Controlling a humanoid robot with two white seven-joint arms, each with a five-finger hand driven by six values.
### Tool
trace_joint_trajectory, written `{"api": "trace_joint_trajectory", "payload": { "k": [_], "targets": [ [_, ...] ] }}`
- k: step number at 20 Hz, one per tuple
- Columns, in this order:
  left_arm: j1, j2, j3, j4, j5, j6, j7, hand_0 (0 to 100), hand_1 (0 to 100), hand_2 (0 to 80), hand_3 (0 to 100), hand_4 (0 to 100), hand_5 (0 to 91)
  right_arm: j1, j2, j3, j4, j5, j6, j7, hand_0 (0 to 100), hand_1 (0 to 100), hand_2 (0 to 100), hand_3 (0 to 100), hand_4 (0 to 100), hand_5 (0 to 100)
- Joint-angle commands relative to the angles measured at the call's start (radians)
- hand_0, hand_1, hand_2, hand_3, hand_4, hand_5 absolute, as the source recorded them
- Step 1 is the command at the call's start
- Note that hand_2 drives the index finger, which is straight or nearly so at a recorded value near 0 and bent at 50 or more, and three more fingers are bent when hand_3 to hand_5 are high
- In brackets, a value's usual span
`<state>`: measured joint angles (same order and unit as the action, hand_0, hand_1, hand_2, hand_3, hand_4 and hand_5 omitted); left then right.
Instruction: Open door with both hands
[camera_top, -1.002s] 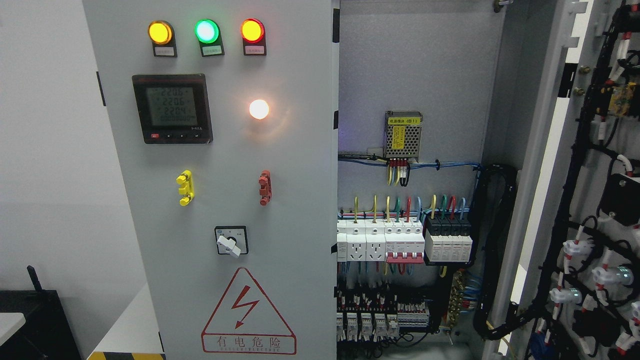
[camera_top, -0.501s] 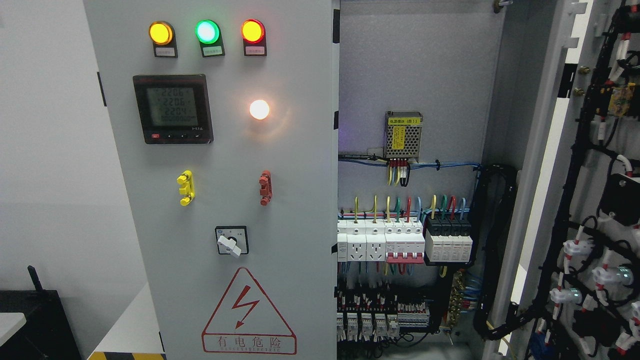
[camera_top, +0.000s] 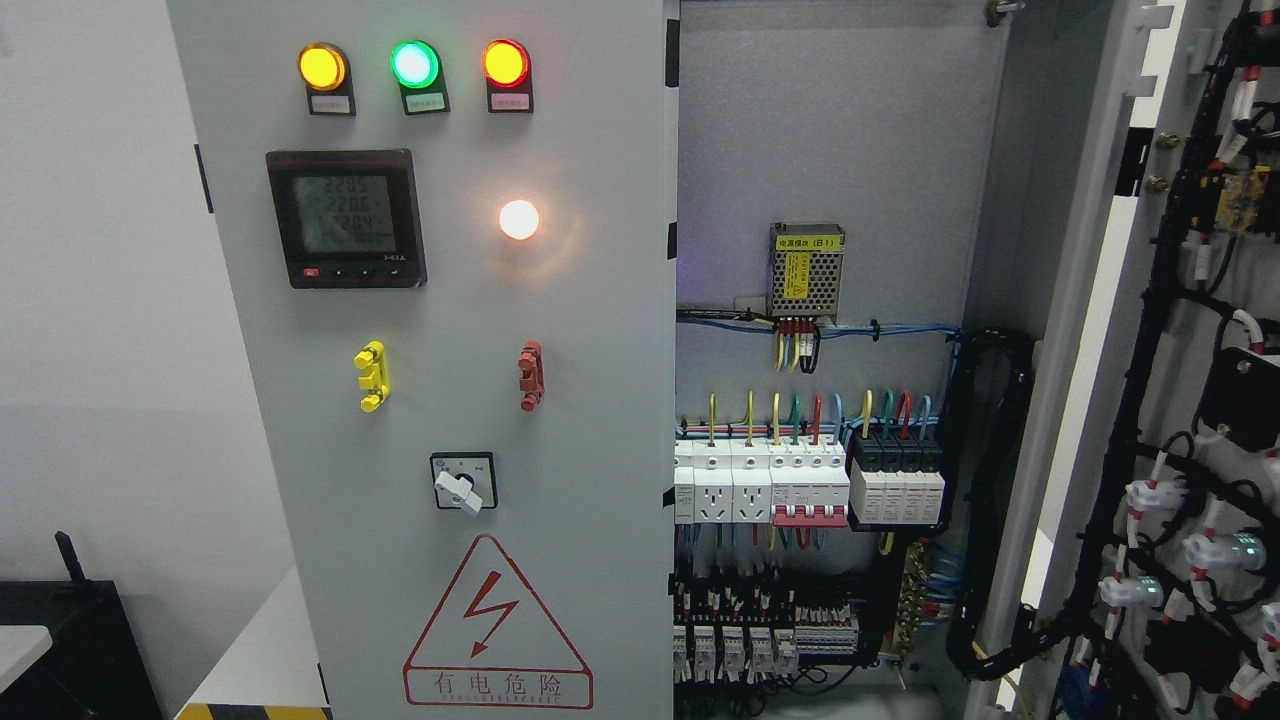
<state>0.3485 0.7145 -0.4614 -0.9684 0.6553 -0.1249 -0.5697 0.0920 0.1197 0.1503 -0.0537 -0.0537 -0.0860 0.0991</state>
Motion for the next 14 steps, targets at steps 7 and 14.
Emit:
{"api": "trace_joint_trajectory", "payload": {
  "k": [7, 14],
  "targets": [
    [-0.175, -0.552, 0.050, 0.687, -0.114, 0.002, 0.067, 0, 0, 0.0, 0, 3, 0.0, 0.000, 0.000, -0.001, 0.000, 0.000, 0.000, 0.001, 23, 0, 0, 0, 0, 0],
    [-0.246, -0.717, 0.112, 0.858, -0.117, 0.001, 0.126, 0, 0, 0.0, 0, 3, 0.0, 0.000, 0.000, 0.000, 0.000, 0.000, 0.000, 0.001, 23, 0, 0, 0, 0, 0]
  ]
}}
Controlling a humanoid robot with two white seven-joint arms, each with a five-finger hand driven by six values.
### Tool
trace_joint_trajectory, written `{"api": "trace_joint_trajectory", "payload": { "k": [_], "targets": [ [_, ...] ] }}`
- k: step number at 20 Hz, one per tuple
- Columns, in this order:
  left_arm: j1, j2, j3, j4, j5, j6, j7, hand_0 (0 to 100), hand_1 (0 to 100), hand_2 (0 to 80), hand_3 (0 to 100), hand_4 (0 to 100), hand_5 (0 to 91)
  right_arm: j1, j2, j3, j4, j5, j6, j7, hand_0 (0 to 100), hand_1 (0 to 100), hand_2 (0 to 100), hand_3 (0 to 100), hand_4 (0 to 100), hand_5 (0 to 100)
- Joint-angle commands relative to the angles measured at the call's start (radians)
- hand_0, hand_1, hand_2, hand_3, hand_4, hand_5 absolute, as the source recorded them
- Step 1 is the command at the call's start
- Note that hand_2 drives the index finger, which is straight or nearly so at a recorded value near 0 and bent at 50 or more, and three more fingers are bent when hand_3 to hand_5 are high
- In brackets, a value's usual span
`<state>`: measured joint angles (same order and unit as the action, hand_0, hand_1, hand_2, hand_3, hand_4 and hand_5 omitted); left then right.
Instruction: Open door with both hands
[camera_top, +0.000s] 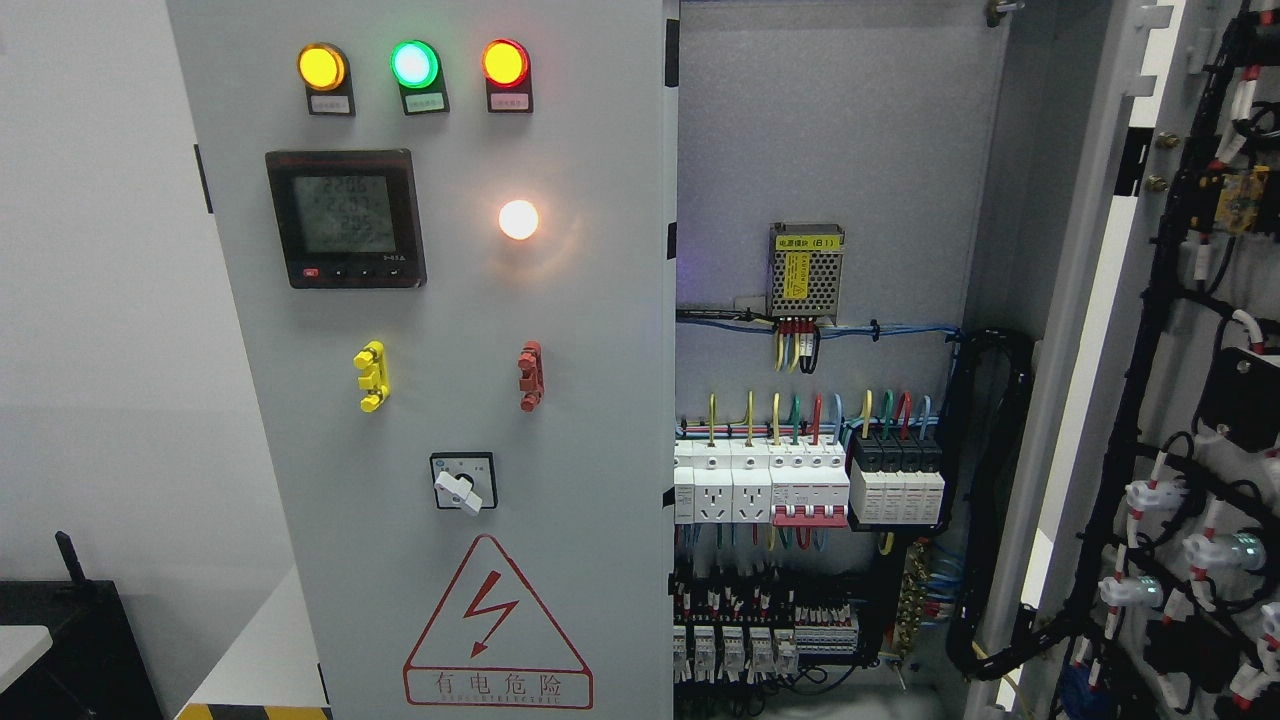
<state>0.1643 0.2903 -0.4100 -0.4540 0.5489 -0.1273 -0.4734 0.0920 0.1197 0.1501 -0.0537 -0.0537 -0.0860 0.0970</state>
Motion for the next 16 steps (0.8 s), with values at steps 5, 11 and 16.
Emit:
{"api": "trace_joint_trajectory", "payload": {
  "k": [5, 11, 16],
  "targets": [
    [-0.072, -0.324, 0.091, 0.354, -0.011, 0.003, 0.067, 0, 0, 0.0, 0, 3, 0.0, 0.000, 0.000, -0.001, 0.000, 0.000, 0.000, 0.003, 23, 0, 0, 0, 0, 0],
    [-0.072, -0.330, 0.163, 0.340, -0.131, 0.015, 0.091, 0, 0, 0.0, 0, 3, 0.0, 0.000, 0.000, 0.000, 0.000, 0.000, 0.000, 0.003, 23, 0, 0, 0, 0, 0],
    [-0.072, -0.332, 0.292, 0.342, -0.277, 0.017, 0.136, 0, 0, 0.0, 0, 3, 0.0, 0.000, 0.000, 0.000, 0.000, 0.000, 0.000, 0.003, 23, 0, 0, 0, 0, 0]
  ]
}}
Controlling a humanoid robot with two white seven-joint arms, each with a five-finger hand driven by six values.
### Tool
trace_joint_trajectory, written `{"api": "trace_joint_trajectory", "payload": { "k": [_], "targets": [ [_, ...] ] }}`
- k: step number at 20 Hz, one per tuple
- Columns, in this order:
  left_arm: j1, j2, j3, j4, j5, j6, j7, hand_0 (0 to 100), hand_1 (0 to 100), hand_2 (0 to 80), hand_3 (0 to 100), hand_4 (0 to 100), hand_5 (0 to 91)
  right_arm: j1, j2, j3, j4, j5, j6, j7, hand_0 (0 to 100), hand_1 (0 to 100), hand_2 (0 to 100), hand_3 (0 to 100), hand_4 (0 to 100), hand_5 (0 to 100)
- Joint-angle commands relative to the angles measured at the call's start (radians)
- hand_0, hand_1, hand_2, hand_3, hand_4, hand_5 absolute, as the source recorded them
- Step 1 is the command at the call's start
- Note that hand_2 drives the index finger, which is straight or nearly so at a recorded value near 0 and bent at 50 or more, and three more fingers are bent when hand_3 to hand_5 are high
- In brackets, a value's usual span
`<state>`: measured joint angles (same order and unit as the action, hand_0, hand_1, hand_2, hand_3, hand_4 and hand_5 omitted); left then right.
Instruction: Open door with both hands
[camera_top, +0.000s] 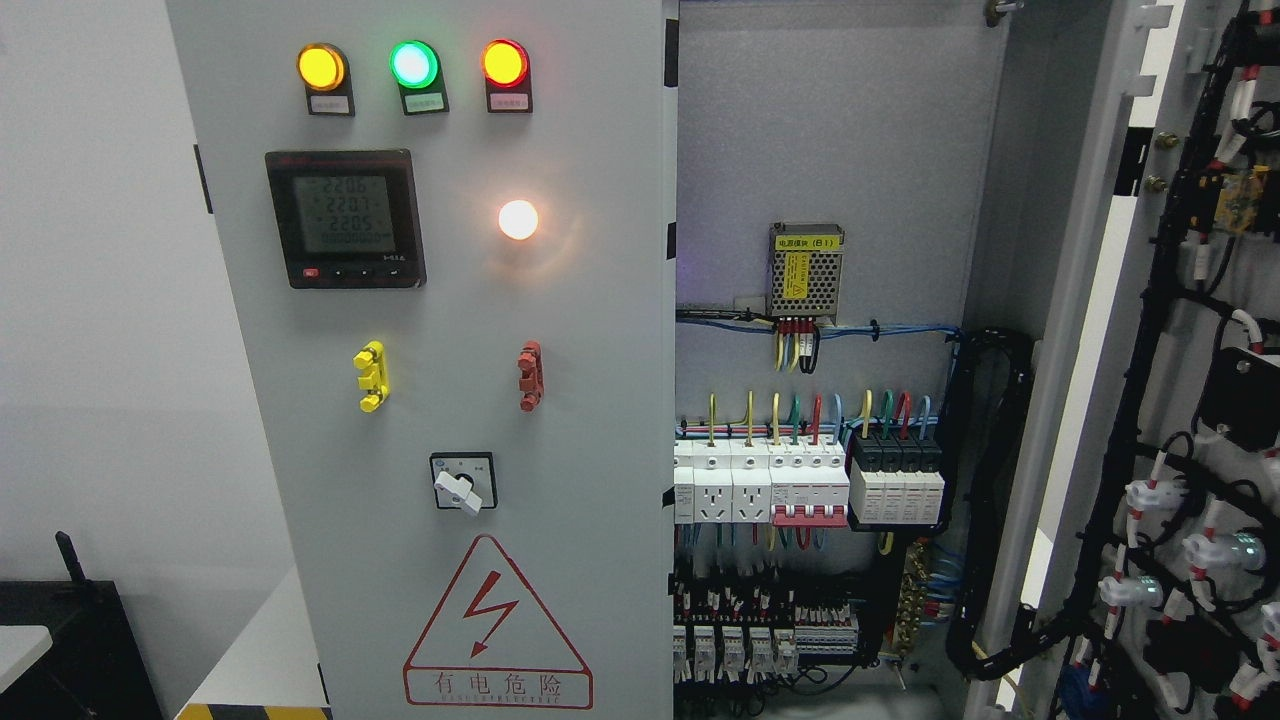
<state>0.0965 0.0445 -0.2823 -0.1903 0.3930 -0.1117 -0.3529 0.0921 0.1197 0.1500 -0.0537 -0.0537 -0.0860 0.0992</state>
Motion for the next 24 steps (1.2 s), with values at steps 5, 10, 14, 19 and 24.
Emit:
{"api": "trace_joint_trajectory", "payload": {
  "k": [5, 10, 14, 19, 24],
  "targets": [
    [-0.004, -0.087, 0.276, 0.091, -0.244, 0.006, 0.019, 0, 0, 0.0, 0, 3, 0.0, 0.000, 0.000, 0.000, 0.000, 0.000, 0.000, 0.000, 23, 0, 0, 0, 0, 0],
    [-0.004, -0.087, 0.322, 0.091, -0.258, 0.056, 0.101, 0, 0, 0.0, 0, 3, 0.0, 0.000, 0.000, 0.000, 0.000, 0.000, 0.000, 0.000, 23, 0, 0, 0, 0, 0],
    [-0.004, -0.087, 0.382, 0.092, -0.347, 0.058, 0.100, 0, 0, 0.0, 0, 3, 0.0, 0.000, 0.000, -0.001, -0.026, -0.002, -0.001, 0.000, 23, 0, 0, 0, 0, 0],
    [-0.004, -0.087, 0.391, 0.094, -0.352, 0.058, 0.106, 0, 0, 0.0, 0, 3, 0.0, 0.084, -0.020, -0.017, -0.279, -0.003, 0.000, 0.000, 23, 0, 0, 0, 0, 0],
    [-0.003, -0.087, 0.390, 0.092, -0.403, 0.061, 0.160, 0, 0, 0.0, 0, 3, 0.0, 0.161, -0.046, -0.041, -0.467, -0.003, -0.003, -0.003, 23, 0, 0, 0, 0, 0]
  ]
}}
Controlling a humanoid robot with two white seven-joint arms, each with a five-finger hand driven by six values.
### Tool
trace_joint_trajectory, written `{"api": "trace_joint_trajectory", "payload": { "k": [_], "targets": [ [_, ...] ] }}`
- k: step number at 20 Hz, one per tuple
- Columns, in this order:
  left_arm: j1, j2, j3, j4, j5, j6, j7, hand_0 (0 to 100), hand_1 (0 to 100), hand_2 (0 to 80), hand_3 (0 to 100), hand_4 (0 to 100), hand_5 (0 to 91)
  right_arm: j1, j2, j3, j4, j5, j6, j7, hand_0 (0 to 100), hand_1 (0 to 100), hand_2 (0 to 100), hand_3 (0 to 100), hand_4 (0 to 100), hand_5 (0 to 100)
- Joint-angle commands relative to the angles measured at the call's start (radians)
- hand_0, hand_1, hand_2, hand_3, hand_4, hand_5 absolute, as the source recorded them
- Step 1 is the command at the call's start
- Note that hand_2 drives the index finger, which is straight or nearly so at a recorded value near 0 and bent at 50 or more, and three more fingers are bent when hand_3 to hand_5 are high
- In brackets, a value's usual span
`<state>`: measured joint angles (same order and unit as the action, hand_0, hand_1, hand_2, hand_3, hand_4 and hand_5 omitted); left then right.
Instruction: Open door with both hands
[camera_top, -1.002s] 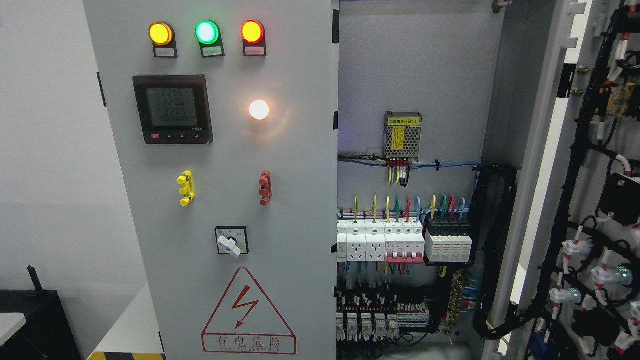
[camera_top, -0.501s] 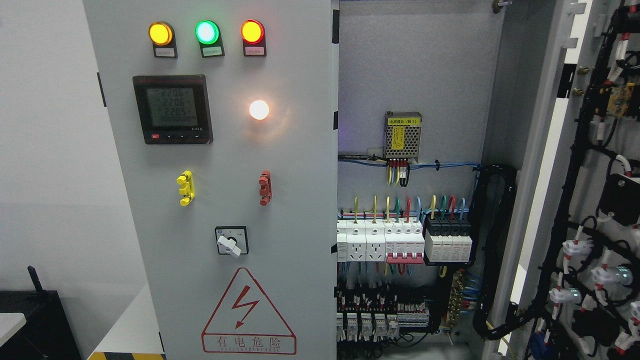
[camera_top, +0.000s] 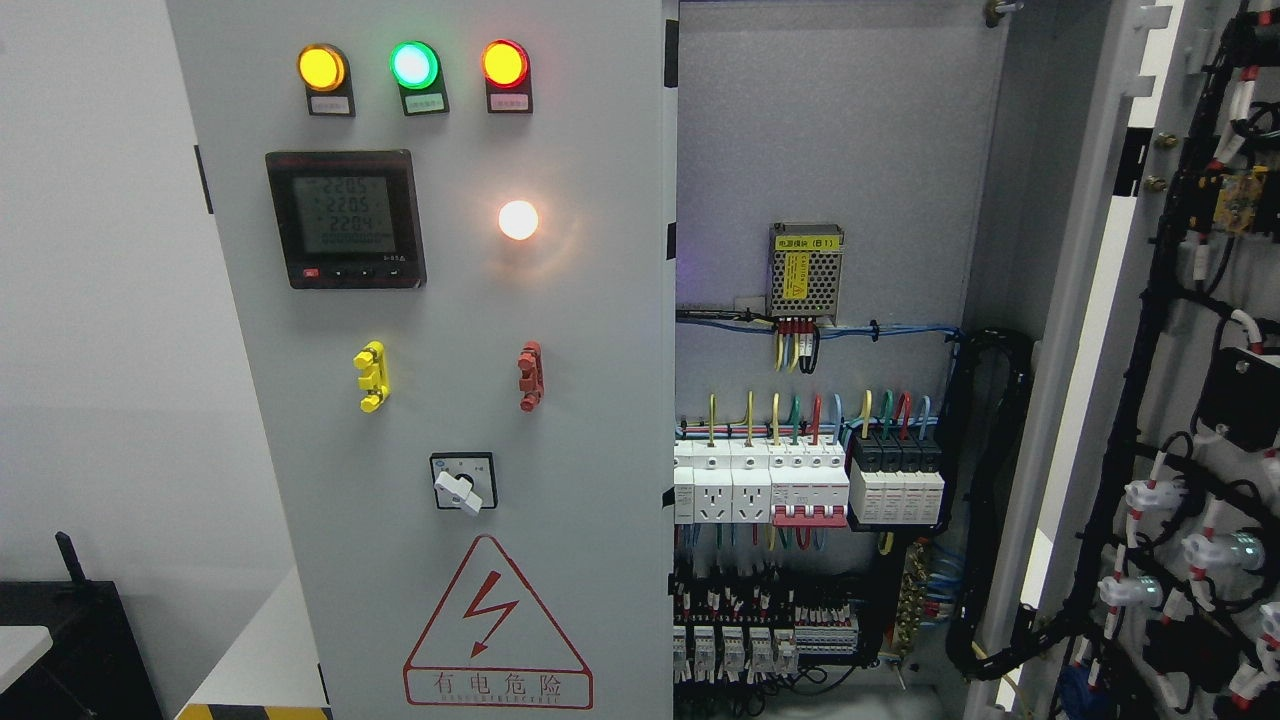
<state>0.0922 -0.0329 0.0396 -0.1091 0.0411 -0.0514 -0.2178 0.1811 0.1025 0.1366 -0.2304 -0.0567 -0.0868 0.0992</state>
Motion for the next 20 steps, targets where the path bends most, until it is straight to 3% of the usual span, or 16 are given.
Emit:
{"api": "trace_joint_trajectory", "payload": {
  "k": [1, 8, 13, 20],
  "targets": [
    [0.000, -0.010, 0.068, 0.009, -0.064, -0.001, 0.025, 0, 0, 0.0, 0, 3, 0.0, 0.087, -0.033, -0.029, -0.338, 0.000, -0.002, -0.003, 23, 0, 0, 0, 0, 0],
    [0.000, -0.009, 0.066, 0.000, -0.171, -0.004, 0.026, 0, 0, 0.0, 0, 3, 0.0, 0.221, -0.109, -0.028, -0.628, 0.000, -0.002, -0.004, 23, 0, 0, 0, 0, 0],
    [0.000, -0.010, 0.062, -0.003, -0.175, -0.004, 0.025, 0, 0, 0.0, 0, 3, 0.0, 0.314, -0.136, -0.017, -0.773, 0.000, -0.013, -0.006, 23, 0, 0, 0, 0, 0],
    [0.000, -0.009, 0.060, 0.000, -0.159, -0.013, 0.015, 0, 0, 0.0, 0, 3, 0.0, 0.489, -0.184, 0.023, -1.027, 0.003, -0.126, -0.007, 23, 0, 0, 0, 0, 0]
  ]
}}
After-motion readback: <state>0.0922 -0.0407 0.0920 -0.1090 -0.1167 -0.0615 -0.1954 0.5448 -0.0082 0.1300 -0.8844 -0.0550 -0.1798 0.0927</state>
